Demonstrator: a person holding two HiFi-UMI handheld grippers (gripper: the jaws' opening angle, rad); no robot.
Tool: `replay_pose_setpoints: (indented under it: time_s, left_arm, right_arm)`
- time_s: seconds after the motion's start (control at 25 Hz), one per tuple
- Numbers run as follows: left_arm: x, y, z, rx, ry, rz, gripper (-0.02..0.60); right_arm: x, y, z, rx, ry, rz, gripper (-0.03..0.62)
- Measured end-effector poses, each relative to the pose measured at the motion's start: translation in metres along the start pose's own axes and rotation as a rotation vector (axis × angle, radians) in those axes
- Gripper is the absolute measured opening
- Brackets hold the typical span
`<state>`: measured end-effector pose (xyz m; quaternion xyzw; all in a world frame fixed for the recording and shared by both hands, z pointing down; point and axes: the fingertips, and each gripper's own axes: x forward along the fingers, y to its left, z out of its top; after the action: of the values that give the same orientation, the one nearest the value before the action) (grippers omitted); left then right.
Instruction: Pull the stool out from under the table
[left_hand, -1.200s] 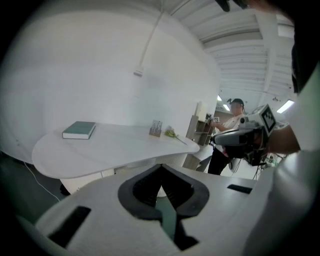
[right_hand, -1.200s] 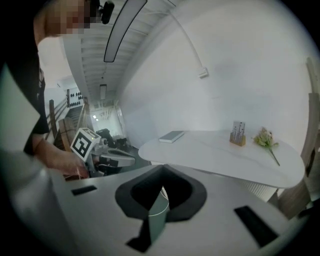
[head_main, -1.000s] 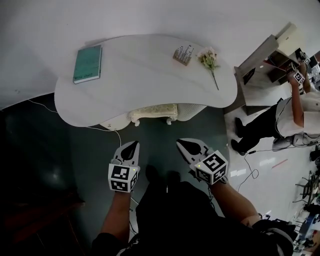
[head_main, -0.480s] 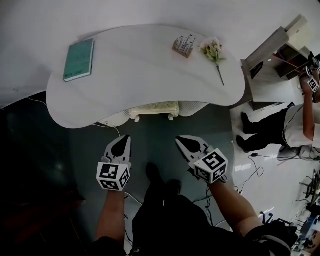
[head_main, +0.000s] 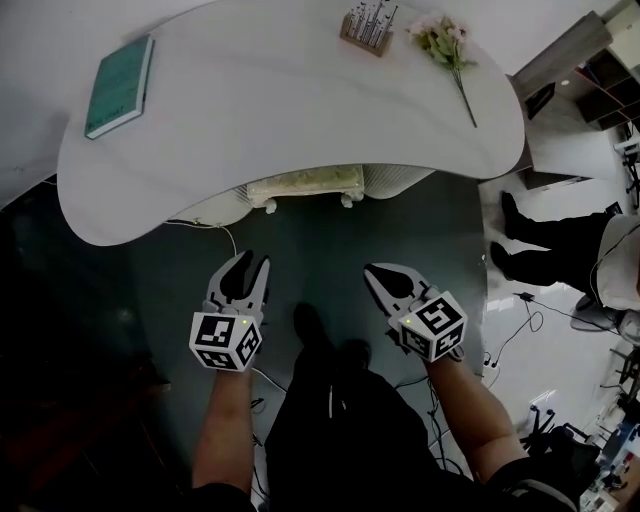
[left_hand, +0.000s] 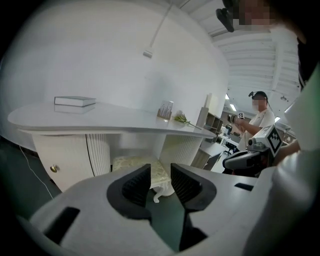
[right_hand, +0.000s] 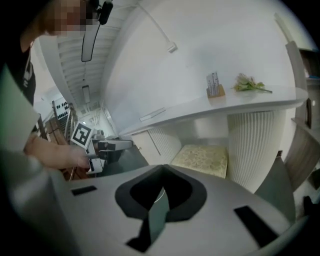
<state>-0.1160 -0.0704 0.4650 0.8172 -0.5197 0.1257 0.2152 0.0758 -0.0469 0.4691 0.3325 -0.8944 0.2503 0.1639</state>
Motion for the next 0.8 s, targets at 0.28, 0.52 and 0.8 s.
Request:
replay_pose_setpoints:
  time_s: [0.28,0.52,0.8]
  left_arm:
    - [0.034,0.022,-0.065,0.014,0.021,0.019,0.135]
    - [0.076,0.048,-0.116,0.051,0.026,0.023,0.15]
    - [0.125,0.093,-0.167,0.029,0.019,0.071,0.155]
  right_arm:
    - [0.037,-0.035,-0.051,-0.013,0.011,-0.004,0.005]
    - [0.074,-0.069,-0.087,-0.063,-0.016,0.031,0.043]
    - [0.117,-0.123,-0.133,-0.054,-0.05,-0.014,0.113]
